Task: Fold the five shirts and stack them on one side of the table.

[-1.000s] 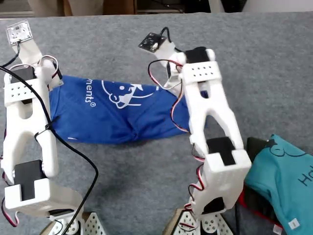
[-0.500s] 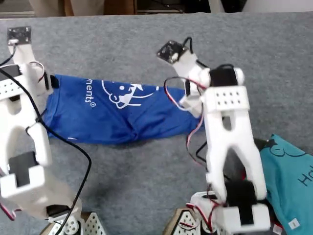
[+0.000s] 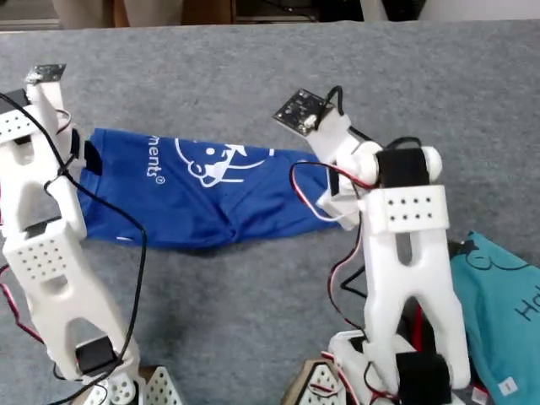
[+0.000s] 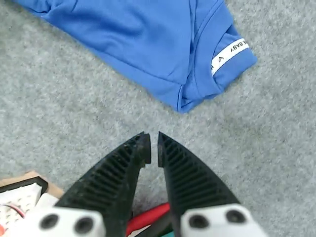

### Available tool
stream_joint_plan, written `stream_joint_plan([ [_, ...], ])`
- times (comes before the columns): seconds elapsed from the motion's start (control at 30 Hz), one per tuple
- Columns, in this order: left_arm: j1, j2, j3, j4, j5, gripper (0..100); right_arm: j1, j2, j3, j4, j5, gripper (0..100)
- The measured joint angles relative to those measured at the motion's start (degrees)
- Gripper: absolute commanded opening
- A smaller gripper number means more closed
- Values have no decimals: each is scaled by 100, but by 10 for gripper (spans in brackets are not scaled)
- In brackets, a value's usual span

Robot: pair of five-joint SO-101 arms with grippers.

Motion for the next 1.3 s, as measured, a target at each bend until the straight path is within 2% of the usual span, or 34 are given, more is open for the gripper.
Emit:
stream_joint_plan([
  [0.17, 0, 791, -818, 246, 0, 224, 0, -246, 0, 167, 0, 51],
  [0.5, 35, 1618, -1204, 273, -9, 192, 0, -501, 26, 246, 0, 51],
  [0.73, 211, 1705, -1284, 440, -9, 14, 0, -501, 26, 246, 0, 51],
  [1.03, 492, 1697, -1327, 774, -9, 18, 9, -501, 26, 246, 0, 51],
  [1.17, 580, 1670, -1495, 949, 352, 18, 334, -501, 79, 97, 0, 51],
  [1.3, 730, 1407, -1486, 1002, 686, 18, 818, -501, 466, -484, 0, 51],
])
